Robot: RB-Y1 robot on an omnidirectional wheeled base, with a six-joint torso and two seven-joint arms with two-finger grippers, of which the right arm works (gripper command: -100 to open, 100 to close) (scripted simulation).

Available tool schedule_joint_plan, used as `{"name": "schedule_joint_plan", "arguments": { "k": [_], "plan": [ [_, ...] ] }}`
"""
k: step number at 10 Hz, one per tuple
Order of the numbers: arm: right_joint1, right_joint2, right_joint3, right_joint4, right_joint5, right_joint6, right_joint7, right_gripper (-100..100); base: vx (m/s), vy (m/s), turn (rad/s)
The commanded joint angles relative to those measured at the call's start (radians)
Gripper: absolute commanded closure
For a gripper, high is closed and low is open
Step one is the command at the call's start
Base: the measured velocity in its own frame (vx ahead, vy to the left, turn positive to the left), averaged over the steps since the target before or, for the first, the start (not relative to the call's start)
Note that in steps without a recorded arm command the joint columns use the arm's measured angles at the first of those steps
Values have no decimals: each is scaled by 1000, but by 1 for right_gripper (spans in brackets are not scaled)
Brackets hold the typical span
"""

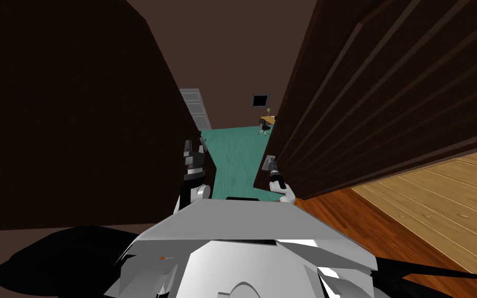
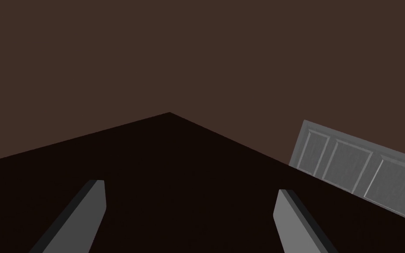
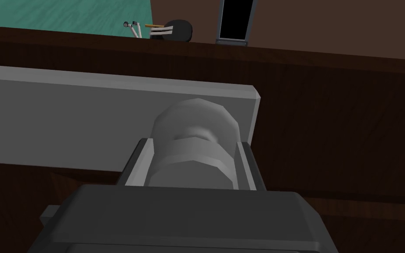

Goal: Push the door open

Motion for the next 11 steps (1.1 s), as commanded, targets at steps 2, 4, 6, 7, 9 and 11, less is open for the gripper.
{"name": "schedule_joint_plan", "arguments": {
  "k": [2, 4, 6, 7, 9, 11],
  "plan": [
    [-6, -3, -42, 2, -5, -2, 7, 100, 118, 76, -72],
    [-11, 0, -65, 8, -8, -1, 11, 100, 131, 77, -62],
    [-18, 4, -91, 15, -12, 0, 15, 100, 173, 89, -79],
    [-20, 7, -103, 18, -14, 1, 17, 100, 188, 115, -91],
    [-25, 11, -123, 24, -17, 1, 20, 100, 167, 99, -78],
    [-29, 16, -140, 28, -20, 2, 23, 100, 171, 74, -57]
  ]
}}
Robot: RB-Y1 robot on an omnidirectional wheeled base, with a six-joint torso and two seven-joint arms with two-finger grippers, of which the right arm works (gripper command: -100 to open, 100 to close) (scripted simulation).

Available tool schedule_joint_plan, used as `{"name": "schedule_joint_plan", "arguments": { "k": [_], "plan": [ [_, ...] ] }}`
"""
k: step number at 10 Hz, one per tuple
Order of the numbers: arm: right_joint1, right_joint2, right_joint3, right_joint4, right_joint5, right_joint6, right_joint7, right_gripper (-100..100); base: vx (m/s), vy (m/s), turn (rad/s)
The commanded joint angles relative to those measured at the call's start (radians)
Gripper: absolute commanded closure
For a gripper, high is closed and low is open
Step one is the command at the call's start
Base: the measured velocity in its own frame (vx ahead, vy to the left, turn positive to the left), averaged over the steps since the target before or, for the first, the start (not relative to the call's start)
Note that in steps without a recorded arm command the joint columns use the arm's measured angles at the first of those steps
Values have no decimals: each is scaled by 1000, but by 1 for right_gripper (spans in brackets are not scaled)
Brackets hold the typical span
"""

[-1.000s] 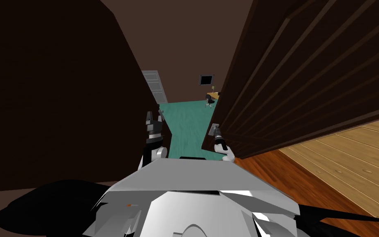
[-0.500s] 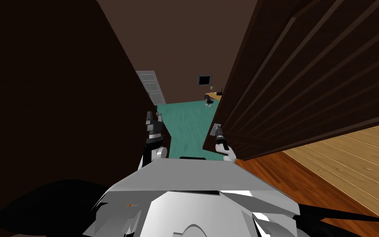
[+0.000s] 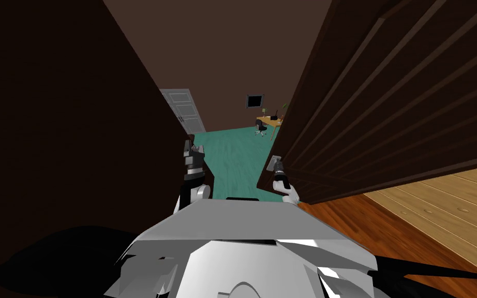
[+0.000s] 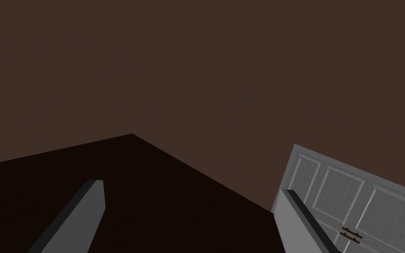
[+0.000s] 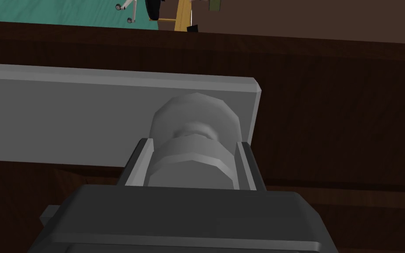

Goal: Push the door open

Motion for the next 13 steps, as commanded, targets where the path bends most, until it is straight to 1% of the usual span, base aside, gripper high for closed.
{"name": "schedule_joint_plan", "arguments": {
  "k": [1, 2, 3, 5, 9, 13],
  "plan": [
    [-5, 4, -13, 0, -2, -2, 3, 100, 173, 64, -54],
    [-2, 1, -9, 3, -1, 0, 2, 100, 75, 23, -24],
    [-3, -1, -22, 2, -3, -1, 4, 100, 106, 18, -27],
    [-1, -2, -36, 1, -5, -1, 7, 100, 159, 36, -41],
    [4, 1, -89, -3, -13, -1, 17, 100, 206, 44, -66],
    [8, 9, -139, -7, -20, -1, 26, 100, 187, 59, -64]
  ]
}}
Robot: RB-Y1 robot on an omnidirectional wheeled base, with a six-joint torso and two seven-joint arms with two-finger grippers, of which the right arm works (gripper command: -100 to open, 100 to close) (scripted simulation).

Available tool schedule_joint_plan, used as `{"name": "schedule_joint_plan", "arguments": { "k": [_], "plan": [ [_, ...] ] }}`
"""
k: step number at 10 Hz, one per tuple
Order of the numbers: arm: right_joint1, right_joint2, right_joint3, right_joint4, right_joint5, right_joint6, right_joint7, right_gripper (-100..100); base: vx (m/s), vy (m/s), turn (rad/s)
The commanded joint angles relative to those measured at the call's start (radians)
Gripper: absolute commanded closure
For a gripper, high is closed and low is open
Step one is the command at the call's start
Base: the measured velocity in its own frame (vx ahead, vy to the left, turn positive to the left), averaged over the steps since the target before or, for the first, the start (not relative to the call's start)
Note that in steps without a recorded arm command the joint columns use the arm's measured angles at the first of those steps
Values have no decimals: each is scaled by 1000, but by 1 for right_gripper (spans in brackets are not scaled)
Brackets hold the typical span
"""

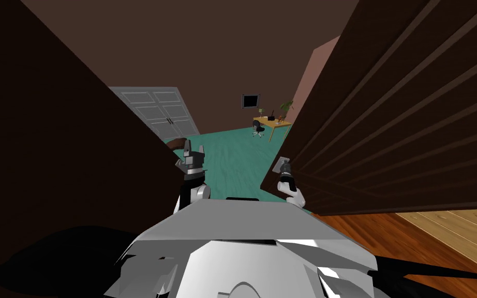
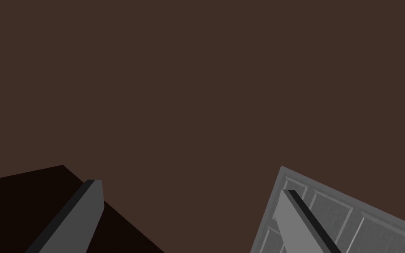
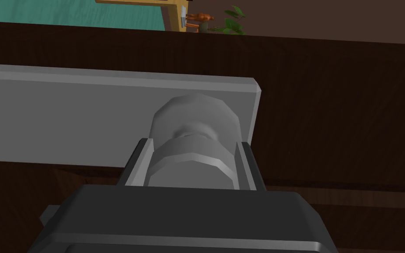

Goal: Push the door open

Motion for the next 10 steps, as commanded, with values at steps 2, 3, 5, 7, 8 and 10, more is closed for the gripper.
{"name": "schedule_joint_plan", "arguments": {
  "k": [2, 3, 5, 7, 8, 10],
  "plan": [
    [6, 5, -20, -10, -3, 2, 4, 100, 171, 30, -46],
    [9, 4, -15, -4, -3, 2, 2, 100, 75, 9, -19],
    [12, -2, -39, -11, -7, 3, 6, 100, 177, 9, -38],
    [17, -3, -61, -17, -10, 4, 10, 100, 177, 16, -32],
    [19, -2, -74, -20, -12, 4, 13, 100, 205, 20, -40],
    [24, 2, -102, -26, -16, 4, 18, 100, 216, 18, -61]
  ]
}}
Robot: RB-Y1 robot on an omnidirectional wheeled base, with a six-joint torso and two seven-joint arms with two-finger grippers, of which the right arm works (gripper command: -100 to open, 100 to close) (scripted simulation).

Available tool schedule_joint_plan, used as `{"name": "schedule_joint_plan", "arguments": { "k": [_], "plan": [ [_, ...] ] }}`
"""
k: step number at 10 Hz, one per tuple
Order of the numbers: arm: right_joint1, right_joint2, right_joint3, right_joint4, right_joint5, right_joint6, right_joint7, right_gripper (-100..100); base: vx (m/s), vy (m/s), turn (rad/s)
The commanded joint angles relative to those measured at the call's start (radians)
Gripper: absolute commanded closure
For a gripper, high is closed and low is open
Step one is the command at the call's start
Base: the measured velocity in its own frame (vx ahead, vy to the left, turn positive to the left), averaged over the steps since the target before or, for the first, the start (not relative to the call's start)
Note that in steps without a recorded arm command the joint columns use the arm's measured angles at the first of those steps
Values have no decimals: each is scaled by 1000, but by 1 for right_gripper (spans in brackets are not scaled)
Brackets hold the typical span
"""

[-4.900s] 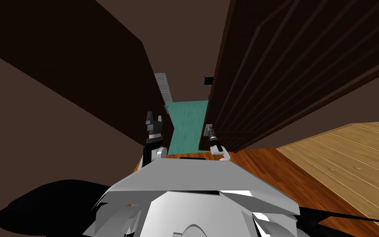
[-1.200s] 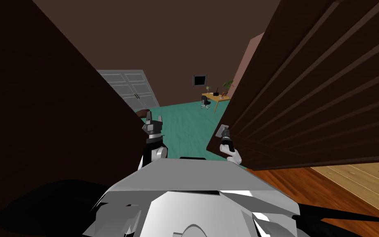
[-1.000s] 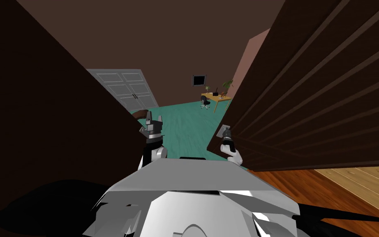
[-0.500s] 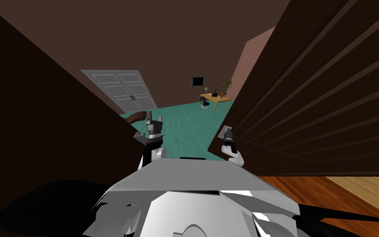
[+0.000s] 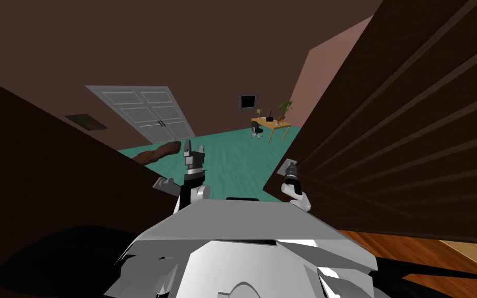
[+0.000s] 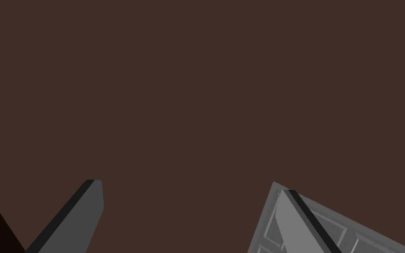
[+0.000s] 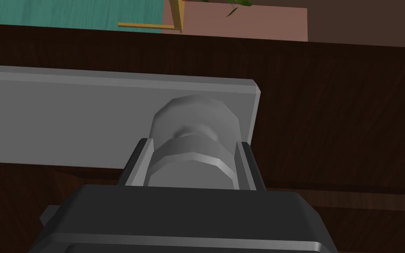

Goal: Push the door open

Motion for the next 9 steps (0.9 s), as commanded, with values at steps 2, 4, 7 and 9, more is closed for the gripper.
{"name": "schedule_joint_plan", "arguments": {
  "k": [2, 4, 7, 9],
  "plan": [
    [11, 6, -43, -21, -6, 4, 8, 100, 246, 33, -72],
    [15, 17, -67, -26, -10, 4, 12, 100, 217, 17, -55],
    [19, 14, -87, -28, -13, 2, 16, 100, 131, 0, -31],
    [23, 11, -108, -32, -16, 3, 20, 100, 198, -16, -39]
  ]
}}
